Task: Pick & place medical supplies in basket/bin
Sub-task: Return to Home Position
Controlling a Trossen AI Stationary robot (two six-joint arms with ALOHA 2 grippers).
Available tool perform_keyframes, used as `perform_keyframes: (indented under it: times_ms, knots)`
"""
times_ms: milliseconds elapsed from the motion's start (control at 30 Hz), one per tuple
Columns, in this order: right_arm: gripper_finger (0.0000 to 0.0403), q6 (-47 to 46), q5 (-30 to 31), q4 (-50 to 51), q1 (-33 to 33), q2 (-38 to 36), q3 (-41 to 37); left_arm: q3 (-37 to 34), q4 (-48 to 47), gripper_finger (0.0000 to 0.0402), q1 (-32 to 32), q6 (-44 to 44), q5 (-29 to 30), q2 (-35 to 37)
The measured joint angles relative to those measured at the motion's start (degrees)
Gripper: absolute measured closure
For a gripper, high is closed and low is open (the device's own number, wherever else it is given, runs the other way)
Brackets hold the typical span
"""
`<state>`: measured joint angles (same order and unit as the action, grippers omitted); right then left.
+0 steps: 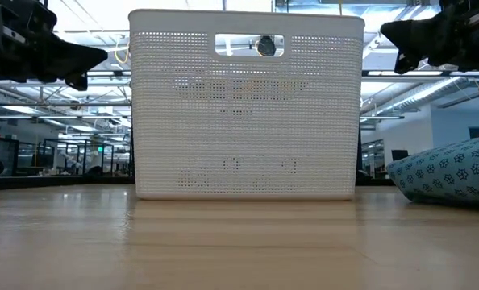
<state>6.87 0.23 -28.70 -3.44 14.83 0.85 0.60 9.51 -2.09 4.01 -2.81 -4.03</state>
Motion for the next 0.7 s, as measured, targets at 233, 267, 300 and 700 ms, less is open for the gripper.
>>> perform_keyframes:
  times_ms: [233,267,300,700]
  knots:
    - [0.0403,0.0,0.0,0.7,0.0,0.0,0.0,0.0,-1.2,0.0398,0.0,0.1,0.0,0.0]
    - [0.0403,0.0,0.0,0.7,0.0,0.0,0.0,0.0,-1.2,0.0399,0.0,0.1,0.0,0.0]
    - [0.0403,0.0,0.0,0.7,0.0,0.0,0.0,0.0,-1.2,0.0399,0.0,0.1,0.0,0.0]
    - [0.0403,0.0,-0.1,0.7,0.0,0.0,0.0,0.0,-1.1,0.0352,0.0,0.1,0.0,0.0]
